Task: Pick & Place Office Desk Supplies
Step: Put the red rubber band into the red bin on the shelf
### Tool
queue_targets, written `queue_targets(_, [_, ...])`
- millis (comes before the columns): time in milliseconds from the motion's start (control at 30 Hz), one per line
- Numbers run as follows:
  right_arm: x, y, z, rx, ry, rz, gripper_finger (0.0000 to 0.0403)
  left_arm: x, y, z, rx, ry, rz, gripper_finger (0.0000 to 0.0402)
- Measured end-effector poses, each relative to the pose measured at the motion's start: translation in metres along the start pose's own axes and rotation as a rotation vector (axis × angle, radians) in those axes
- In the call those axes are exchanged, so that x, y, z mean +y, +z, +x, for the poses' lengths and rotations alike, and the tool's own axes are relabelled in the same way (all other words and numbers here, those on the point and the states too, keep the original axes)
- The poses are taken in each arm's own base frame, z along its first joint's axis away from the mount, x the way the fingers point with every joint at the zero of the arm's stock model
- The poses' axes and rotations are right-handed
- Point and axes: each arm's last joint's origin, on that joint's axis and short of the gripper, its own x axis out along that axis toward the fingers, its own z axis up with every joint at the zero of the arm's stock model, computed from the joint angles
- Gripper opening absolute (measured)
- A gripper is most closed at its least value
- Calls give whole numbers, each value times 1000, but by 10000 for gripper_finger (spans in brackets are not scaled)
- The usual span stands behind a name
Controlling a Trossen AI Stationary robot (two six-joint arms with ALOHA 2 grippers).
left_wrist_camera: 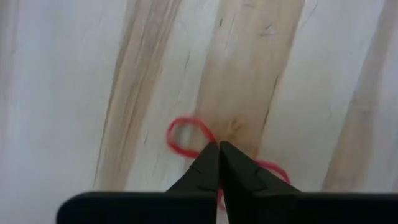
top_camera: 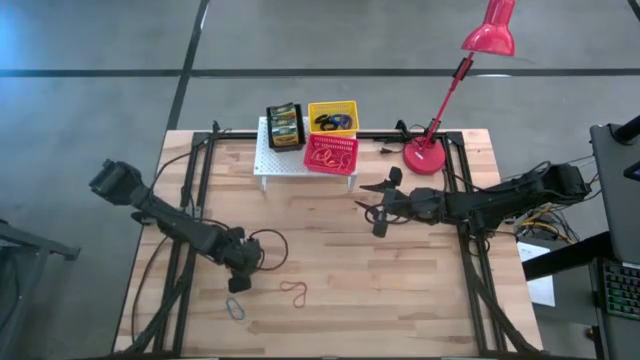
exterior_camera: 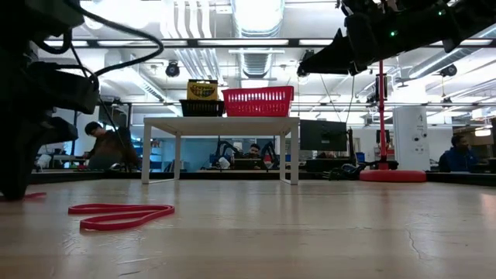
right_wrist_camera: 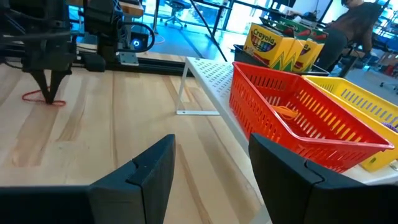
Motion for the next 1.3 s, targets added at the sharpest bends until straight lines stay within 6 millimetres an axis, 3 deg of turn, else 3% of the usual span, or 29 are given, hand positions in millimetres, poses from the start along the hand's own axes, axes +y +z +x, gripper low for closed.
queue_targets(300, [0, -1, 0, 4, 0, 0, 201, -10, 13, -33, 62, 56, 3, 4])
queue_targets(433, [0, -2, 0, 7, 0, 1, 201, -16, 24, -45, 5, 57, -6, 4])
queue_targets(733, [0, -3, -1, 11, 2, 2, 201, -15, 82, -92, -301, 70, 15, 3])
queue_targets(933, [3, -6, -2, 27, 5, -4, 201, 3, 124, -124, -507, 58, 68, 3])
queue_targets(1300, [5, -8, -4, 50, 16, 7, 201, 62, 186, -189, -934, 208, 182, 3])
